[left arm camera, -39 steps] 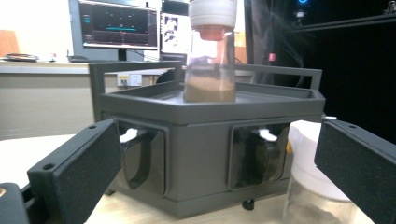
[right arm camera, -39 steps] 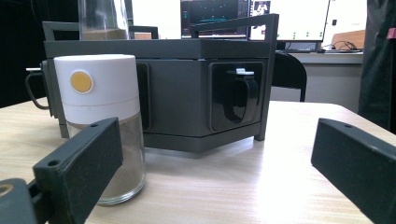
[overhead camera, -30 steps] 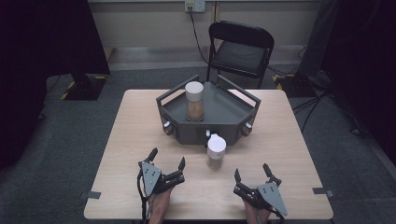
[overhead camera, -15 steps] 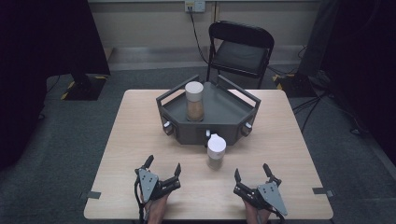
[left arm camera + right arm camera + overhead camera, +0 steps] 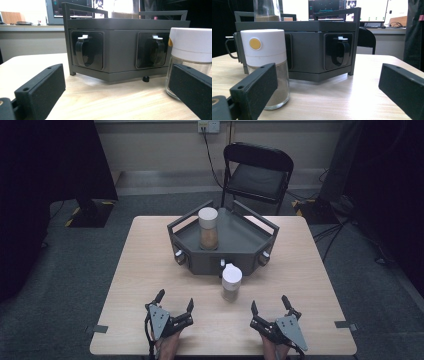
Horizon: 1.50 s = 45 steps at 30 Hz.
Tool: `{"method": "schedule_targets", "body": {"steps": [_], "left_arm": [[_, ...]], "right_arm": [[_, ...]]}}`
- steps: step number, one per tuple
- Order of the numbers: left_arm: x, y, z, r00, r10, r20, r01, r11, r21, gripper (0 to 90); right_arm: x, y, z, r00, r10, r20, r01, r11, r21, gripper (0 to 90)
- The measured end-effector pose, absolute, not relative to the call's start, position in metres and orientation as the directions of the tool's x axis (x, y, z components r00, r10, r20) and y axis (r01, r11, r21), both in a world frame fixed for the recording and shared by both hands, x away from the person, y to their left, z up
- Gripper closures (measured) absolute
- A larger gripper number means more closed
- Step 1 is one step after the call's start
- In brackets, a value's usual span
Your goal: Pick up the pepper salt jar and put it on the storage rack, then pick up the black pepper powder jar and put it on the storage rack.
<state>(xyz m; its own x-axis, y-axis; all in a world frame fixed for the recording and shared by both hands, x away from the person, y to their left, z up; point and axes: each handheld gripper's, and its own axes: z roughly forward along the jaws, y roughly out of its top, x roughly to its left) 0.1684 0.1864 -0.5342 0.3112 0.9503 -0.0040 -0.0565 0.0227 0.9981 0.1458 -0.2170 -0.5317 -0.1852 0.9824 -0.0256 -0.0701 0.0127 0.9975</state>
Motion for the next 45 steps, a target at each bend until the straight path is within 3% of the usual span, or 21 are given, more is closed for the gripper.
{"method": "schedule_targets", "body": {"steps": [45], "left_arm": [[0.168, 0.1852, -0.5344, 0.306, 0.952, 0.002, -0.06, 0.017, 0.998, 0.1]], "right_arm": [[0.1455, -0.2169, -0.5302, -0.183, 0.983, -0.016, -0.074, 0.003, 0.997, 0.8]]}}
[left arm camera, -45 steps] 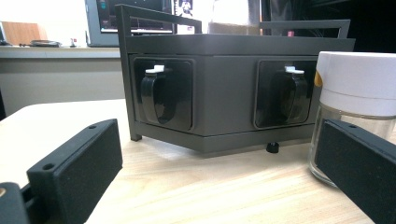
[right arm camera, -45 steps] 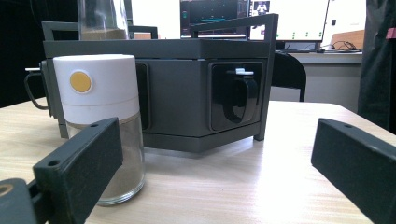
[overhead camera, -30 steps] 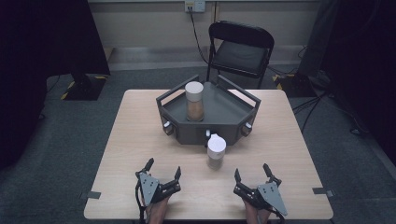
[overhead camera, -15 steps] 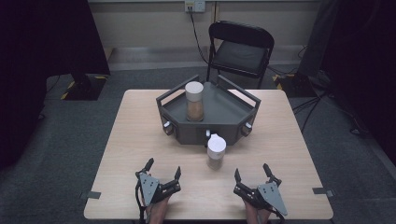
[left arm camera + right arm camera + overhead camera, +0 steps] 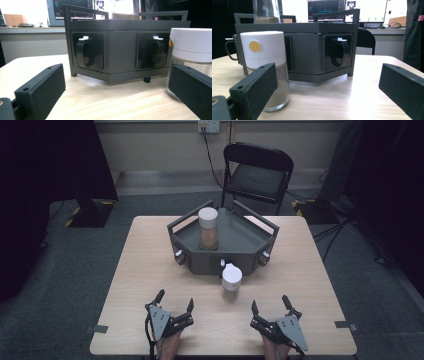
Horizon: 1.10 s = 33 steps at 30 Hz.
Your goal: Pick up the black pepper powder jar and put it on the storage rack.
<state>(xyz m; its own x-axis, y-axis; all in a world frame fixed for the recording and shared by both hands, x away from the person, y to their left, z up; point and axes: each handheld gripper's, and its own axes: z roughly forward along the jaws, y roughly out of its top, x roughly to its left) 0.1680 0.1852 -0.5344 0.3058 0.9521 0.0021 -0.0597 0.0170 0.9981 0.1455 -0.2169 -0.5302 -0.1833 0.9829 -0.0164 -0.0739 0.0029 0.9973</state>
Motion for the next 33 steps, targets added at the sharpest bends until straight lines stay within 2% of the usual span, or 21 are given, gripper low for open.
{"method": "schedule_targets", "body": {"steps": [33], "left_arm": [[0.168, 0.185, -0.534, 0.306, 0.952, 0.002, -0.059, 0.017, 0.998, 0.5]], "right_arm": [[0.153, -0.205, -0.509, -0.24, 0.97, -0.037, -0.112, 0.01, 0.994, 1.0]]}}
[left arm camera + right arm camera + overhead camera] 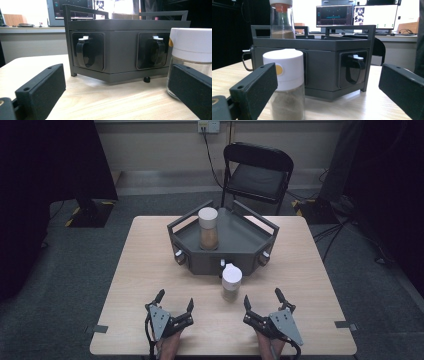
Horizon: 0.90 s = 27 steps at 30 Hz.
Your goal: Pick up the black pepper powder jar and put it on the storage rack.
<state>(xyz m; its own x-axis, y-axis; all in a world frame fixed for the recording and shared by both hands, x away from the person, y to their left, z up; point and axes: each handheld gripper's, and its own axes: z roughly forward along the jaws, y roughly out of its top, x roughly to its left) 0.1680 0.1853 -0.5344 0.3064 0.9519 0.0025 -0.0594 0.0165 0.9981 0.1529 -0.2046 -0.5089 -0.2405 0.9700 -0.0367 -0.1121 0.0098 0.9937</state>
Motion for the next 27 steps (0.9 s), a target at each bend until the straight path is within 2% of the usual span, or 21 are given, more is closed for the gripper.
{"method": "schedule_targets", "body": {"steps": [27], "left_arm": [[0.168, 0.186, -0.534, 0.31, 0.951, 0.002, -0.06, 0.017, 0.998, 0.2]], "right_arm": [[0.174, -0.178, -0.482, -0.324, 0.945, -0.042, -0.129, 0.0, 0.992, 2.7]]}}
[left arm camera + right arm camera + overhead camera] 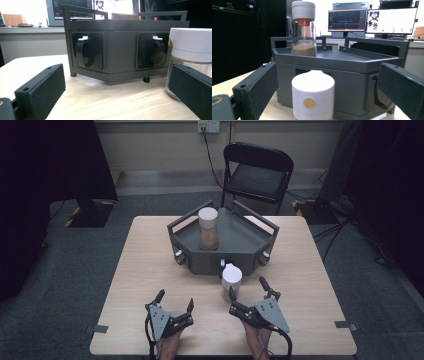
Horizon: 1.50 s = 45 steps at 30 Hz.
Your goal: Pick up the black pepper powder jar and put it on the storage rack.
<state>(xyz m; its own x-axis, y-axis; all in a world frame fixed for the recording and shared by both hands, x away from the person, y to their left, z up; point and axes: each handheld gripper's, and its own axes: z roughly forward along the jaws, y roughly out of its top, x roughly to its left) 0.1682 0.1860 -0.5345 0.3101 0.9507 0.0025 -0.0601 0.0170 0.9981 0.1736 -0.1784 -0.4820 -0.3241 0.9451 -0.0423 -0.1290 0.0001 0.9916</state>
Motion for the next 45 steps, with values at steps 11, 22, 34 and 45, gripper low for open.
{"method": "schedule_targets", "body": {"steps": [11, 22, 34, 45], "left_arm": [[0.168, 0.186, -0.534, 0.31, 0.951, 0.002, -0.06, 0.017, 0.998, 0.2], [0.168, 0.186, -0.534, 0.31, 0.951, 0.003, -0.06, 0.017, 0.998, 0.2], [0.168, 0.186, -0.534, 0.312, 0.95, 0.003, -0.06, 0.017, 0.998, 0.3], [0.168, 0.186, -0.534, 0.311, 0.951, 0.004, -0.06, 0.016, 0.998, 0.7]], "right_arm": [[0.193, -0.167, -0.471, -0.355, 0.934, -0.036, -0.043, 0.022, 0.999, 8.0], [0.215, -0.161, -0.467, -0.37, 0.929, 0.005, 0.062, 0.019, 0.998, 14.4], [0.231, -0.156, -0.472, -0.366, 0.931, 0.018, 0.13, 0.032, 0.991, 22.7], [0.236, -0.156, -0.476, -0.367, 0.93, 0.021, 0.147, 0.036, 0.989, 29.0]]}}
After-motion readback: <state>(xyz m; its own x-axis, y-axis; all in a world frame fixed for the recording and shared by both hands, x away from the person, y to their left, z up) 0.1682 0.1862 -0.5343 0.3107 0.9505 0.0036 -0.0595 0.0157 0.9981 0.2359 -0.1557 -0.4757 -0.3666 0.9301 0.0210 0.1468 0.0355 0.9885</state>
